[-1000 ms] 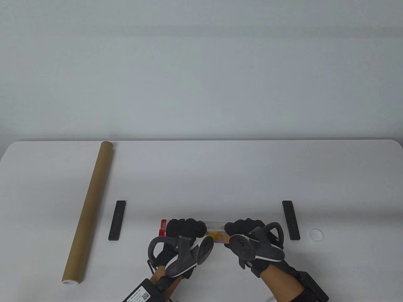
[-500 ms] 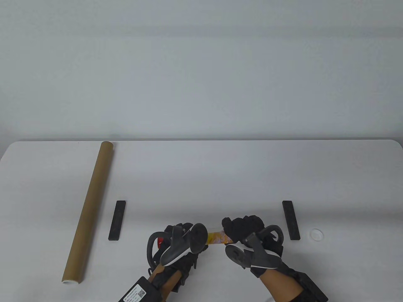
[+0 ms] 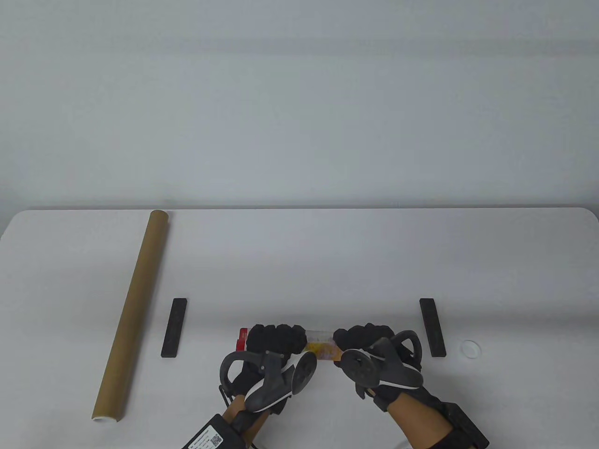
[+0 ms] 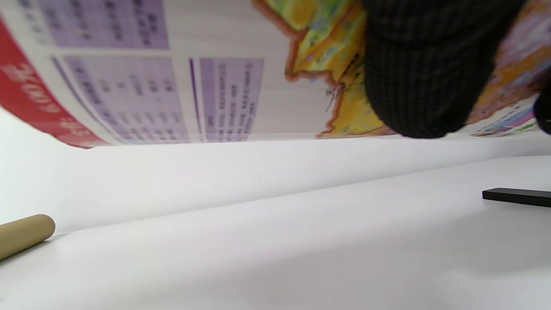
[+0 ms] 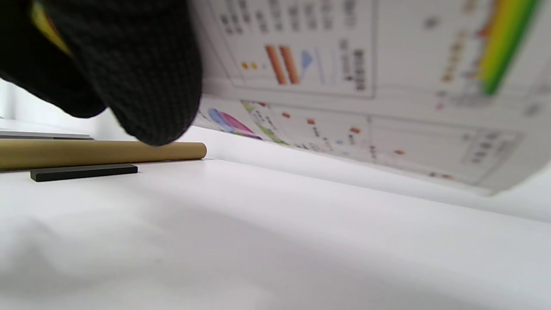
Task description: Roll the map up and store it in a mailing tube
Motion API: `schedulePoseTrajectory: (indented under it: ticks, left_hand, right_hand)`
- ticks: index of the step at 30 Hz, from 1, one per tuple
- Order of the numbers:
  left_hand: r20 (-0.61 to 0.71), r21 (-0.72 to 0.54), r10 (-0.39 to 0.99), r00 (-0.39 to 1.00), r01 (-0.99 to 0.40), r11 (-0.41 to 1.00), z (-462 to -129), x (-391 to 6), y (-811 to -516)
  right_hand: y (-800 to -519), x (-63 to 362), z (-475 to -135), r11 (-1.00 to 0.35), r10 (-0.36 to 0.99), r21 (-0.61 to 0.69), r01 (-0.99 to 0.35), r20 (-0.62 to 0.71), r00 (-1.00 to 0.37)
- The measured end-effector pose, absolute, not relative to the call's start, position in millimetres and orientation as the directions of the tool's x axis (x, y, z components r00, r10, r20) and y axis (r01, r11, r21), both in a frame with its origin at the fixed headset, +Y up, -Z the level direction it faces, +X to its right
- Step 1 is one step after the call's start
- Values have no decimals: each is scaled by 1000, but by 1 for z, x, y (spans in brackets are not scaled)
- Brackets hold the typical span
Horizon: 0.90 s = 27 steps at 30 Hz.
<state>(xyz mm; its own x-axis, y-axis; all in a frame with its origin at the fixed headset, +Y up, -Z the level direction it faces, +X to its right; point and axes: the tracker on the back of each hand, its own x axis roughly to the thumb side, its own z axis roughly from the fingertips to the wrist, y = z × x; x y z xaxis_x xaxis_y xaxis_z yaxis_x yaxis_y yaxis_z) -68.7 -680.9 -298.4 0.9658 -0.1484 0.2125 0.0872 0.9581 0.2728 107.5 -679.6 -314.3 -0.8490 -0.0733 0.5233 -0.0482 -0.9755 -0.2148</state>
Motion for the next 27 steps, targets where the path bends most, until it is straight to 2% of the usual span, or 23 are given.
schedulePoseTrajectory:
  ticks: [4, 12, 16, 20, 25, 27]
  left_hand:
    - [216, 234, -128, 968, 76, 969, -300, -69, -681]
    - [197, 30, 3, 980, -9, 1000, -309, -75, -684]
    - [200, -34, 43, 979, -37, 999, -312, -77, -687]
    - [204, 12, 18, 979, -21, 1000, -310, -76, -687]
    - [195, 211, -143, 970, 101, 972, -301, -68, -683]
    - [201, 253, -155, 967, 101, 962, -299, -67, -682]
  right_hand:
    - [-680, 107, -313, -971, -97, -236, -35, 526, -845]
    - [-680, 103, -308, -945, -200, -327, 23, 520, -830]
    - [-680, 102, -308, -948, -209, -316, 38, 527, -824]
    - [-680, 102, -309, -954, -199, -299, 39, 529, -825]
    - [-679, 105, -313, -970, -122, -243, -11, 526, -842]
    - [-680, 108, -315, -977, -79, -211, -40, 528, -846]
